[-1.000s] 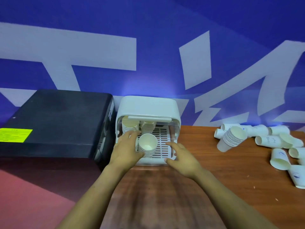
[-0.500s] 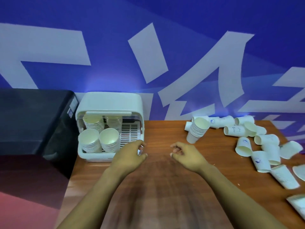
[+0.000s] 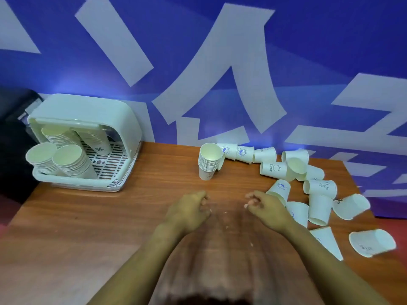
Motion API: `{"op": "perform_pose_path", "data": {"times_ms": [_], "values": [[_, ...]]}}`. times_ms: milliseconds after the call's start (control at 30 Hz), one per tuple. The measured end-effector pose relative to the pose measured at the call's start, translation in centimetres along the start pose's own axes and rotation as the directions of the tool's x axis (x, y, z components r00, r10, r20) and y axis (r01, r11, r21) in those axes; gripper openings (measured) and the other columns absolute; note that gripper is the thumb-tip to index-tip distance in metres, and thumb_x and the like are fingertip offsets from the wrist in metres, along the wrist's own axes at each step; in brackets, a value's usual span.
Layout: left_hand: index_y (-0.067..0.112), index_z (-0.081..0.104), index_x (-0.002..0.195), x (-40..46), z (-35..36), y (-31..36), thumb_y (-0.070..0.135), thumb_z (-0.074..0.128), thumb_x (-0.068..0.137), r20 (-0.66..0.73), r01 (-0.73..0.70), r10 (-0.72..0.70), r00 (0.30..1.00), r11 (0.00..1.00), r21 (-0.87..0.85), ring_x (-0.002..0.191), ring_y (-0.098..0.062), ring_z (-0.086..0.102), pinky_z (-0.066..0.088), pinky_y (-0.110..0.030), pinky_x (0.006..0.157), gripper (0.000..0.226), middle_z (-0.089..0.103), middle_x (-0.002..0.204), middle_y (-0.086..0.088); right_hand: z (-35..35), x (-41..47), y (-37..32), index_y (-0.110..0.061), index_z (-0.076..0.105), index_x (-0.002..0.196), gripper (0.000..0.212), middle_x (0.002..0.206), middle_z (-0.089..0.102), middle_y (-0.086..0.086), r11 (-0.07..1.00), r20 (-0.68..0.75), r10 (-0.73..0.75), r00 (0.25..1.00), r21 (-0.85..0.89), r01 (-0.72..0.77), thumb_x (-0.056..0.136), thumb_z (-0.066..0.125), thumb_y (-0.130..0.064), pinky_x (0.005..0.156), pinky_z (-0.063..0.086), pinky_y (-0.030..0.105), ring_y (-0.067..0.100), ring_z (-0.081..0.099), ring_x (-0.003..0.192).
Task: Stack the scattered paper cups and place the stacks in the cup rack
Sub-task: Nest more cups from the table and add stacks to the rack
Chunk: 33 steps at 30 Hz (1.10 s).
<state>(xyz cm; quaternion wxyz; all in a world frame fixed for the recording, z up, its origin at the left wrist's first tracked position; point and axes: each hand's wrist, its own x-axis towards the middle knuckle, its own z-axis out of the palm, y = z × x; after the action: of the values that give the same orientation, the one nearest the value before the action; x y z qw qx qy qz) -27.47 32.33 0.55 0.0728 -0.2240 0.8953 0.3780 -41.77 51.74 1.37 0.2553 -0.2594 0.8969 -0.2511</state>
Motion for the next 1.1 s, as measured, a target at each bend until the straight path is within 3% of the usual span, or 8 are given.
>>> {"op": "perform_pose_path", "data": {"times_ms": [200, 333, 567, 733, 933, 1100], "values": [[0.025, 0.055, 0.116, 1.3, 2.3, 2.7, 0.031, 0.063, 0.084, 0.011, -0.005, 0.005, 1.0, 1.0, 0.014, 0.092, -0.019, 0.058, 0.049, -0.036, 0.087, 0.034, 0.055, 0.098, 0.014, -2.1, -1.5, 4.2, -0.019, 0.058, 0.115, 0.028, 0.094, 0.062, -0.004, 0.997, -0.064, 0.068, 0.996, 0.027, -0.067, 0.088, 0.063, -0.024, 0.072, 0.039, 0.016, 0.009, 0.055, 0.088], [0.023, 0.055, 0.119, 2.8, 3.8, 4.7, 0.032, 0.065, 0.085, 0.044, -0.025, 0.025, 0.999, 1.0, -0.019, 0.093, -0.015, 0.055, 0.048, -0.035, 0.09, 0.037, 0.06, 0.111, 0.006, -3.8, -3.1, 6.5, -0.024, 0.056, 0.121, 0.035, 0.106, 0.065, -0.001, 0.983, -0.151, 0.16, 0.976, -0.068, -0.171, 0.087, 0.062, -0.03, 0.083, 0.048, 0.031, 0.013, 0.058, 0.092], [0.027, 0.045, 0.132, 5.2, 8.8, 10.1, 0.041, 0.064, 0.084, 0.123, 0.0, -0.007, 0.992, 0.998, 0.059, 0.117, -0.02, 0.049, 0.043, -0.041, 0.099, 0.053, 0.051, 0.128, -0.001, -7.6, -2.4, 11.7, -0.023, 0.047, 0.129, 0.045, 0.119, 0.06, 0.004, 0.943, -0.157, 0.263, 0.952, -0.168, -0.288, 0.087, 0.059, -0.037, 0.085, 0.047, 0.036, 0.022, 0.056, 0.109], [0.024, 0.034, 0.14, 7.9, 11.6, 13.7, 0.047, 0.06, 0.086, 0.043, 0.077, -0.081, 0.996, 0.992, 0.098, 0.129, -0.025, 0.04, 0.038, -0.041, 0.104, 0.064, 0.041, 0.141, -0.004, -7.8, 0.0, 15.0, -0.024, 0.04, 0.131, 0.055, 0.117, 0.059, 0.004, 0.921, -0.091, 0.299, 0.95, -0.232, -0.312, 0.086, 0.055, -0.05, 0.085, 0.047, 0.038, 0.025, 0.057, 0.108], [0.026, 0.013, 0.15, 12.4, 16.1, 16.1, 0.054, 0.056, 0.085, 0.057, 0.255, -0.26, 0.964, 0.963, 0.083, 0.135, -0.031, 0.03, 0.032, -0.043, 0.106, 0.082, 0.029, 0.149, -0.008, -6.2, 1.6, 18.4, -0.025, 0.032, 0.135, 0.065, 0.12, 0.057, 0.005, 0.915, -0.061, 0.28, 0.958, -0.284, -0.286, 0.084, 0.05, -0.061, 0.084, 0.045, 0.039, 0.029, 0.054, 0.111], [0.022, 0.007, 0.152, 14.5, 18.9, 16.6, 0.064, 0.04, 0.088, 0.088, 0.335, -0.357, 0.93, 0.921, 0.198, 0.139, -0.032, 0.024, 0.027, -0.044, 0.109, 0.083, 0.02, 0.154, -0.01, -5.6, 2.1, 19.3, -0.026, 0.035, 0.128, 0.061, 0.113, 0.059, 0.003, 0.92, -0.078, 0.233, 0.969, -0.306, -0.245, 0.082, 0.049, -0.063, 0.081, 0.042, 0.037, 0.027, 0.053, 0.107]]}}
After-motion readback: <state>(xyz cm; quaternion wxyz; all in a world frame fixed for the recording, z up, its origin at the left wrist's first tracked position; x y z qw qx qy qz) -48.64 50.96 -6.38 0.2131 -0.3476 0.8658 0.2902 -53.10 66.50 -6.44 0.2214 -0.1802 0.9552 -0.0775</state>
